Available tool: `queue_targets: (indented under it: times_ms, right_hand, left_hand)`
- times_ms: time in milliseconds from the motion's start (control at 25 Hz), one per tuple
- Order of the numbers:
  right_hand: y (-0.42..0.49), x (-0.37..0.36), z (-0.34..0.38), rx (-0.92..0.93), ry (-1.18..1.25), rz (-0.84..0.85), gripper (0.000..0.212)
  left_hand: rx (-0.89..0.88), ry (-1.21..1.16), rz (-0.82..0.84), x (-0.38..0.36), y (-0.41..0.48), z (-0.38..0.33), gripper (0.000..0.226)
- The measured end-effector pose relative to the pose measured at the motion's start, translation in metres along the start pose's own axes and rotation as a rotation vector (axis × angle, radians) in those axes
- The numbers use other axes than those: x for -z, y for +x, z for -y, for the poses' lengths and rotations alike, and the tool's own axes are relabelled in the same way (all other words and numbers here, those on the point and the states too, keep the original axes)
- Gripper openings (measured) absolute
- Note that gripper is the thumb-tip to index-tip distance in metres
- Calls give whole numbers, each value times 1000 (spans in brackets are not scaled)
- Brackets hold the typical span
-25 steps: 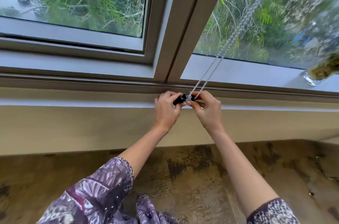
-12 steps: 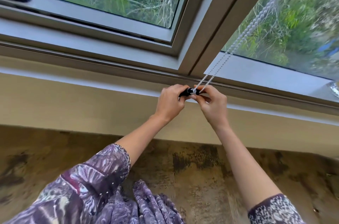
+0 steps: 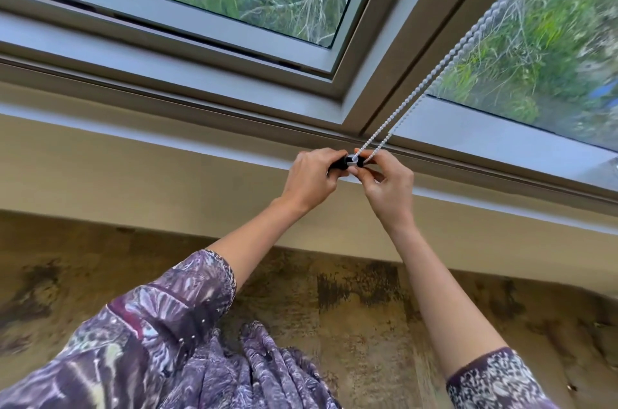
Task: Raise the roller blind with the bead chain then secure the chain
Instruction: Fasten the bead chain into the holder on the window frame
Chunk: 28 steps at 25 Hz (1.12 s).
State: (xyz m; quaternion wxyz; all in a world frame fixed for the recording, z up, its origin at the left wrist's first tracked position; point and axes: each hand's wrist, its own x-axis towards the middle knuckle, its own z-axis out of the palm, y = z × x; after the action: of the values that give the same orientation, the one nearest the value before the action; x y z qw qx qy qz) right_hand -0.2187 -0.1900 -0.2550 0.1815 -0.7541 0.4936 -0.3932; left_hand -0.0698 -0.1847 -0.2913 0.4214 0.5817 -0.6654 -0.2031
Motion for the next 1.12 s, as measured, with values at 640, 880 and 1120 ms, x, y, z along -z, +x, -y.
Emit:
queue_targets:
  times_ms: [640,880,1120]
  right_hand:
    - [4,-4,6,22,-90,49,20]
    - [5,-6,15,8,-153,51,17]
    - [4,-8,26,-14,-187,23,19]
  left_hand:
    - [-107,208,-1,16,-1,9,17]
    - [-118,261,-84,18,-8,8,18]
    - [-155,304,-192,15,-11,12,20]
